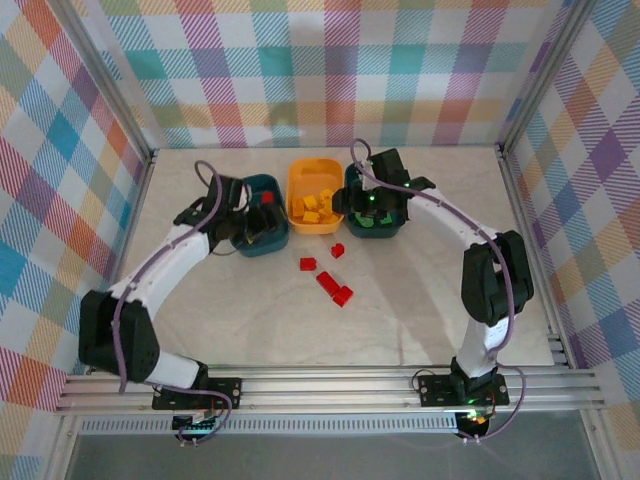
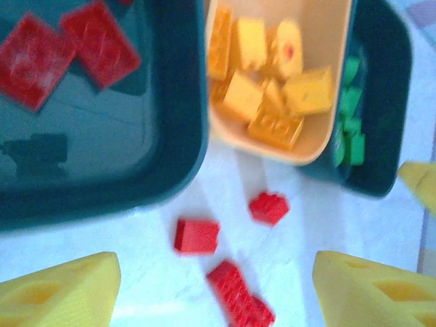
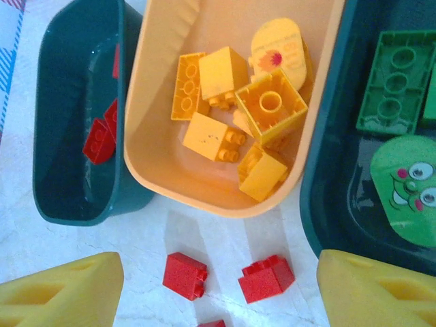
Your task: Sort the legos into containers by color
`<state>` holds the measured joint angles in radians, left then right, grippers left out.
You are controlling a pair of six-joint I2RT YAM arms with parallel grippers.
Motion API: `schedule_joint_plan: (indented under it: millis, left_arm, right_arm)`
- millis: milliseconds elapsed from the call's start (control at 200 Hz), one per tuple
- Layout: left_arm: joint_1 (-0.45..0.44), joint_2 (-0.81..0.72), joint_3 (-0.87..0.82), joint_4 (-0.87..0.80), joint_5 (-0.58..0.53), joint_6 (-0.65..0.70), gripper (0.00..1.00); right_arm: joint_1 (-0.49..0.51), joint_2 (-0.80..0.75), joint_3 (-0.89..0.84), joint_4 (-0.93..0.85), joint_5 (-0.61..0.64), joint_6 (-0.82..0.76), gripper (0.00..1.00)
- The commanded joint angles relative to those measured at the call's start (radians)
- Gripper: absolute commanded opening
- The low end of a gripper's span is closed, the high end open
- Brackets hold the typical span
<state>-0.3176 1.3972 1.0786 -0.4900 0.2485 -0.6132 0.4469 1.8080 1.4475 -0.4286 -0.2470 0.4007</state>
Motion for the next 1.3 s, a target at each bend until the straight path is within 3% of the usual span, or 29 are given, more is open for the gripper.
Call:
schedule_joint_plan:
  millis: [0, 145, 245, 365, 530, 725, 850, 1160, 1295]
  left_arm:
    - [-0.031, -0.074, -0.107, -0.099, -0.034, -0.014, 0.71]
    - [-0.043, -0.087, -0.212, -0.035, -0.034, -0.026, 0.67]
    - [-0.041, -0.029, -0.224, 0.029, -0.086, -0.025, 0.79]
    - [-0.013, 0.018, -0.224, 0.13, -0.145, -0.03, 0.84]
    - [0.018, 0.108, -0.176, 0.153, -0.141, 0.009, 0.68]
    - [0.054, 0.152, -0.188, 0.145, -0.198, 0.06, 0.6]
    - [0.093, 0.171, -0.186, 0.155, -0.23, 0.074, 0.49]
    - [0.115, 0.254, -0.084, 0.112, -0.341, 0.111, 0.49]
    - [0.133, 0.269, -0.037, 0.1, -0.346, 0.128, 0.53]
  right_arm:
    - [0.005, -0.048, -0.02, 0.0, 0.009, -0.025, 0.75]
    - [0.004, -0.056, -0.039, 0.013, 0.024, -0.016, 0.76]
    - [0.003, -0.053, -0.045, 0.009, 0.052, -0.013, 0.77]
    - [-0.015, -0.06, -0.066, 0.0, 0.087, 0.004, 0.78]
    - [-0.058, -0.106, -0.108, 0.007, 0.1, 0.018, 0.78]
    - [-0.092, -0.15, -0.131, -0.005, 0.098, 0.007, 0.79]
    - [-0.096, -0.154, -0.127, -0.015, 0.099, -0.002, 0.79]
    - [-0.124, -0.162, -0.124, -0.042, 0.106, -0.016, 0.79]
    - [-0.157, -0.156, -0.121, -0.059, 0.114, -0.012, 0.79]
